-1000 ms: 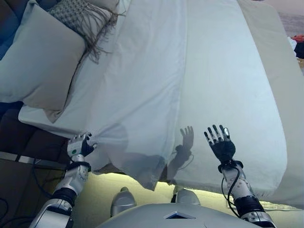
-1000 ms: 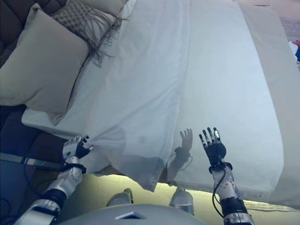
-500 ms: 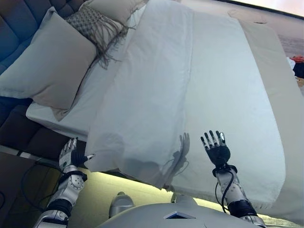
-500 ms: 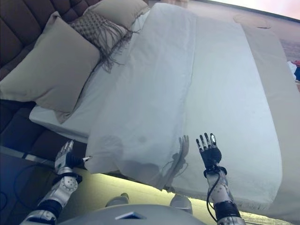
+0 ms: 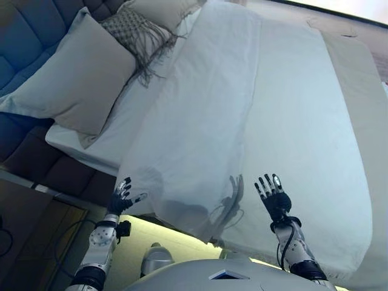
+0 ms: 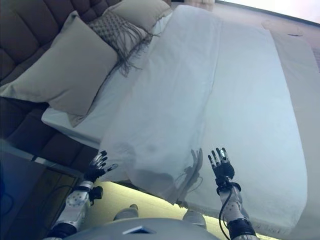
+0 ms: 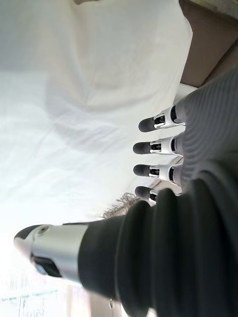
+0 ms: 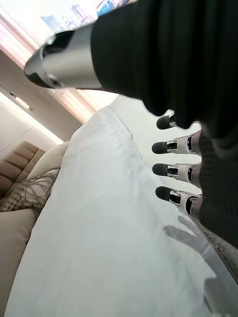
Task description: Make the bed neatly
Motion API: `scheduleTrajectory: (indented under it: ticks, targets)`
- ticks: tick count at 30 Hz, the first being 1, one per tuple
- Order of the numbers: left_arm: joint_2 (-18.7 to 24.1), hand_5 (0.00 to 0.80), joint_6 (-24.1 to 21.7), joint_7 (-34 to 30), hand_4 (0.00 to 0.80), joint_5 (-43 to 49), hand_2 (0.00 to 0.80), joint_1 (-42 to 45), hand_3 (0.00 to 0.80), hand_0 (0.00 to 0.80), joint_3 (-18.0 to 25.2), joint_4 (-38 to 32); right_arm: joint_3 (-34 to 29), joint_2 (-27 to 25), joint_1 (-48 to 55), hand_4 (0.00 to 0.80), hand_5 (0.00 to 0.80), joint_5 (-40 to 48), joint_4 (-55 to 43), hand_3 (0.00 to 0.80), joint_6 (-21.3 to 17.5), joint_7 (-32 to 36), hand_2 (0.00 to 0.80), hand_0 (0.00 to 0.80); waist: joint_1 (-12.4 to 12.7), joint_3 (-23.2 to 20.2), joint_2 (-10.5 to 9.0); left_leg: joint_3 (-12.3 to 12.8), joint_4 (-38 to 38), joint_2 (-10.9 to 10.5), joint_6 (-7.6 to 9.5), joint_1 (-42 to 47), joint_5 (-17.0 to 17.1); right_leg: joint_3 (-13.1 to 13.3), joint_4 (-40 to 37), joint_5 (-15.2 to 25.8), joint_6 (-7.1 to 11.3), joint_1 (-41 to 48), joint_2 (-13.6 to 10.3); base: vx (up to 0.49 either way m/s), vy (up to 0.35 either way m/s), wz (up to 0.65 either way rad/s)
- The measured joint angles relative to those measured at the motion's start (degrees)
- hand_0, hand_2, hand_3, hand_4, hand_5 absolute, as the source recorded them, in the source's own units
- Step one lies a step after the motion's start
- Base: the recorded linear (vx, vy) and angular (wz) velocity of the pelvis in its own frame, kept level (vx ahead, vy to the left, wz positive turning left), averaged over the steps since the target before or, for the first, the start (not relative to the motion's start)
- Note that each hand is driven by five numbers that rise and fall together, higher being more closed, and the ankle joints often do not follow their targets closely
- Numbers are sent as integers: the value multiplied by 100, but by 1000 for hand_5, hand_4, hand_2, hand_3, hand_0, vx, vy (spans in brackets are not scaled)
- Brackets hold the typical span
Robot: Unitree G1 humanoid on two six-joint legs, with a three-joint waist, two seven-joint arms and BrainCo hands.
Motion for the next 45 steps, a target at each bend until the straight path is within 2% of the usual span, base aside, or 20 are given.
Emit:
scheduleTrajectory:
  ticks: [8, 12, 16, 17, 18, 20, 21, 22, 24, 25, 26, 28, 30, 32, 33, 34, 36, 40, 41, 45]
  targets:
    - [-1, 0, 177, 5, 0, -9, 0, 52, 0, 0, -6, -179, 27, -2, 118, 0, 0, 225, 113, 0, 87, 1, 0, 0, 18, 13, 8, -313, -189, 166, -112, -16, 173, -10, -194, -52, -114, 158, 276, -20, -72, 15]
    - [-15, 0, 286, -152, 0, -9, 0, 41, 0, 0, -35, -178, 32, -13, 75, 0, 0, 254, 177, 0, 81, -75, 0, 0, 7, 134, 172, -564, -146, 189, -131, -81, 157, 31, -70, -85, -118, 118, 229, 21, 251, 7]
    - [35, 0, 309, -282, 0, -68, 0, -169, 0, 0, -57, -179, 7, 68, 43, 0, 0, 433, 182, 0, 21, -123, 0, 0, -15, 428, 291, -726, 61, 149, -168, -186, 83, 206, 233, -332, -64, 109, 15, 115, 421, 20]
    - [29, 0, 333, -364, 0, -147, 0, -235, 0, 0, -69, -181, -46, 84, 35, 0, 0, 458, 184, 0, -6, -124, 0, 0, -11, 462, 343, -786, 195, 232, -191, -253, 60, 207, 390, -402, -16, 73, -30, 141, 395, 20]
    - [32, 0, 344, -416, 0, -160, 0, -247, 0, 0, -78, -193, -81, 134, 14, 0, 0, 458, 189, 0, -35, -125, 0, 0, -8, 475, 382, -839, 235, 300, -294, -288, 8, 276, 558, -496, 37, -1, -100, 170, 427, 9]
    - [45, 0, 400, -501, 0, -157, 0, -232, 0, 0, -91, -195, -221, 189, 0, 0, 0, 454, 187, 0, -117, -126, 0, 0, -3, 488, 414, -855, 323, 272, -352, -302, -45, 445, 884, -641, 206, -127, -381, 180, 417, 1]
    - [65, 0, 419, -537, 0, -158, 0, -223, 0, 0, -91, -196, -223, 220, 1, 0, 0, 443, 176, 0, -123, -146, 0, 0, -5, 488, 412, -781, 334, 217, -357, -253, -49, 535, 982, -680, 263, -172, -554, 185, 398, 4]
    - [70, 0, 461, -563, 0, -161, 0, -222, 0, 0, -89, -197, -218, 237, 6, 0, 0, 436, 177, 0, -123, -188, 0, 0, -2, 494, 413, -555, 341, 194, -339, -231, -32, 544, 1025, -682, 290, -170, -703, 148, 333, 3]
    - [118, 0, 569, -582, 0, -270, 0, -174, 0, 0, -31, -255, -209, 372, 16, 0, 0, 368, 178, 0, -121, -313, 0, 0, 4, 492, 342, -228, 348, -6, -280, -106, -24, 549, 1006, -611, 256, -180, -989, 82, 268, -20]
    - [132, 0, 590, -580, 0, -365, 0, -122, 0, 0, 39, -274, -166, 449, -41, 0, 0, 350, 183, 0, -112, -356, 0, 0, 84, 494, 352, -162, 346, -48, -237, -49, -57, 486, 1001, -532, 184, -220, -1086, 2, 166, -80]
    - [149, 0, 624, -570, 0, -443, 0, -26, 0, 0, 133, -366, -48, 493, -102, 0, 0, 285, 189, 0, -81, -358, 0, 0, 215, 498, 354, -38, 329, -75, -222, 16, -106, 409, 1039, -285, 258, -398, -1087, -22, 146, -109]
    - [192, 0, 640, -510, 0, -459, 0, 111, 0, 0, 251, -473, 75, 618, -342, 0, 0, 198, 184, 0, -24, -355, 0, 0, 322, 511, 349, 51, 317, -52, -206, 46, -180, 298, 1098, -25, 157, -725, -1079, -23, 80, -117]
    - [199, 0, 638, -433, 0, -459, 0, 129, 0, 0, 242, -483, 127, 685, -384, 0, 0, 199, 179, 0, 59, -363, 0, 0, 278, 540, 257, 92, 292, -78, -222, 116, -256, 366, 1027, 72, 175, -749, -1080, 25, -15, -50]
    - [203, 0, 620, -381, 0, -513, 0, 118, 0, 0, 189, -551, 120, 746, -156, 0, 0, 199, 150, 0, 84, -342, 0, 0, 167, 486, 139, 36, 271, -43, -205, 81, -296, 524, 899, 67, 209, -659, -1004, 22, -63, 12]
    - [222, 0, 620, -373, 0, -573, 0, 66, 0, 0, 166, -555, 116, 768, 19, 0, 0, 201, 142, 0, 81, -290, 0, 0, 103, 458, 87, -99, 301, -14, -215, -22, -306, 568, 783, -1, 303, -571, -964, 20, -70, 47]
    - [220, 0, 620, -353, 0, -580, 0, 1, 0, 0, 156, -557, 117, 760, 207, 0, 0, 205, 156, 0, 81, -267, 0, 0, 66, 436, 25, -243, 353, 23, -224, -117, -304, 564, 708, -26, 471, -510, -917, 45, -47, 63]
    - [216, 0, 625, -298, 0, -599, 0, -14, 0, 0, 127, -556, 117, 680, 356, 0, 0, 221, 259, 0, 82, -221, 0, 0, -16, 409, 40, -409, 431, 220, -274, -288, -281, 500, 622, -54, 449, -466, -725, 76, -6, 37]
    - [138, 0, 658, -276, 0, -692, 0, 12, 0, 0, -81, -528, -84, 326, 409, 0, 0, 217, 295, 0, 85, -91, 0, 0, -60, 356, 227, -397, 434, 520, -333, -354, -205, 400, 489, -61, 356, -330, -465, 64, 19, 18]
    - [57, 0, 660, -297, 0, -792, 0, 4, 0, 0, -93, -528, -182, 251, 442, 0, 0, 221, 293, 0, 76, -55, 0, 0, -103, 311, 270, -399, 433, 554, -360, -399, -171, 299, 434, -60, 355, -261, -452, 92, 59, 41]
    - [-77, 0, 790, -444, 0, -1096, 0, 36, 0, 0, -125, -478, -424, 164, 412, 0, 0, 275, 293, 0, 59, 16, 0, 0, -138, 240, 260, -397, 442, 498, -454, -387, -102, 298, 342, -31, 409, -175, -482, 113, 151, 14]
